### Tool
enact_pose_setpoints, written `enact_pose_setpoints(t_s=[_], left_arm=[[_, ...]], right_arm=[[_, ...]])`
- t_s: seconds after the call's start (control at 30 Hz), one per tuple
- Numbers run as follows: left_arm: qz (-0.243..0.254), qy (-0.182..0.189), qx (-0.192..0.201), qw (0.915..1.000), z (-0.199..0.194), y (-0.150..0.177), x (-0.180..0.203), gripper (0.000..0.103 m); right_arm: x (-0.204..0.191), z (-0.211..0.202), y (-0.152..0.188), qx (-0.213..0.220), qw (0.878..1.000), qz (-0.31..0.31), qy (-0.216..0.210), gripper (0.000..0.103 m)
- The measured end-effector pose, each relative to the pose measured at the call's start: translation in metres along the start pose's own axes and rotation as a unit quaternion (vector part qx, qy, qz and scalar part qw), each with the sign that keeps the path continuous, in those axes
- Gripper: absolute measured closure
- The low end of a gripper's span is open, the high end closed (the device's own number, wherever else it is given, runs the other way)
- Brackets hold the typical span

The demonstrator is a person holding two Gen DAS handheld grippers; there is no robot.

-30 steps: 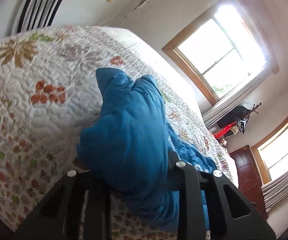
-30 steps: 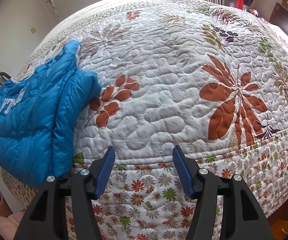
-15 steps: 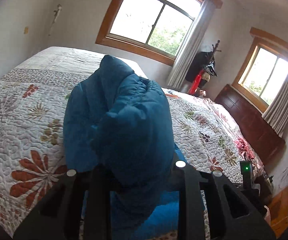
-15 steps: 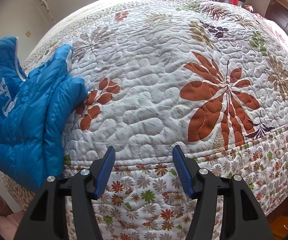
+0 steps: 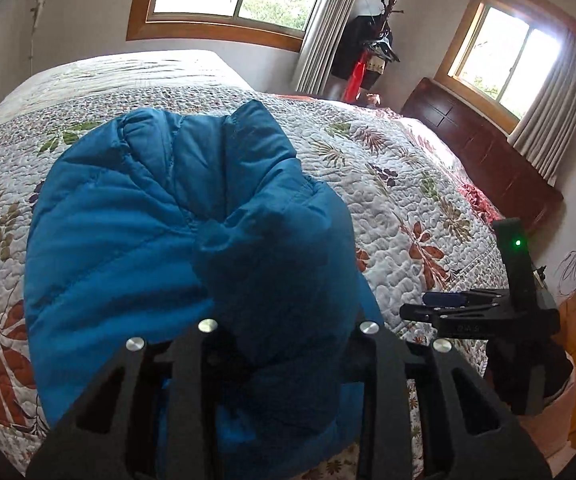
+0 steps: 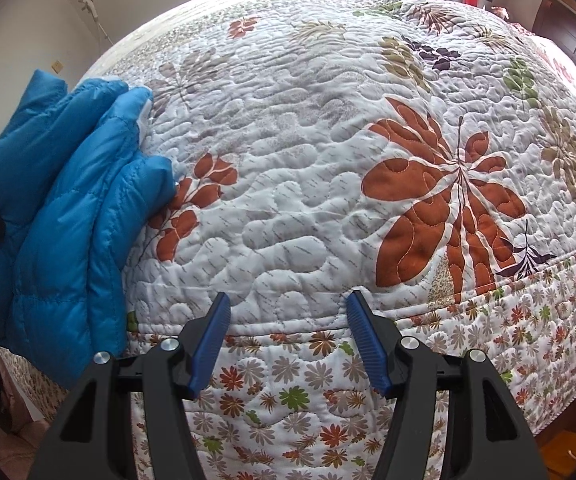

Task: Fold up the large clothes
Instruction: 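Grasp the folded jacket with the left gripper and carry it across the bed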

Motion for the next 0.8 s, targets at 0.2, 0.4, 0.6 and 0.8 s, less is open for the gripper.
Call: enact_pose_setpoints(t_s=[0.2, 0.4, 0.6, 0.8], left_arm=[[0.025, -0.011, 0.004, 0.9996, 0.009, 0.016, 0.004, 0.071], [0.007, 0.038, -0.009, 0.9992, -0.006, 0.008, 0.017, 0.041], [-0.036, 0.11, -0.019, 0.9931, -0.059, -0.009, 0.028, 0.017], [-0.084, 0.11, 0.018, 0.9902, -0.108, -0.033, -0.014, 0.015]], right_arm=[[-0.003, 0.003, -0.002, 0.0, 1.0, -0.002, 0.003, 0.036], [-0.003, 0.004, -0.003, -0.002, 1.0, 0.007, -0.002, 0.035], [-0.003, -0.001, -0.011, -0.005, 1.0, 0.01, -0.014, 0.035], [-0.036, -0.033, -0.043, 0.03, 0.998, -0.013, -0.058, 0.036]])
Point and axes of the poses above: each gripper's, at about its wrist camera, not at the fingertips, and z roughly the way its jaws point, x to its right, y to its underside, the point moved 9 cm from there along z, roughly the way its jaws point, and after that the axes turned 8 degrees about x, right-handed, at the moved point
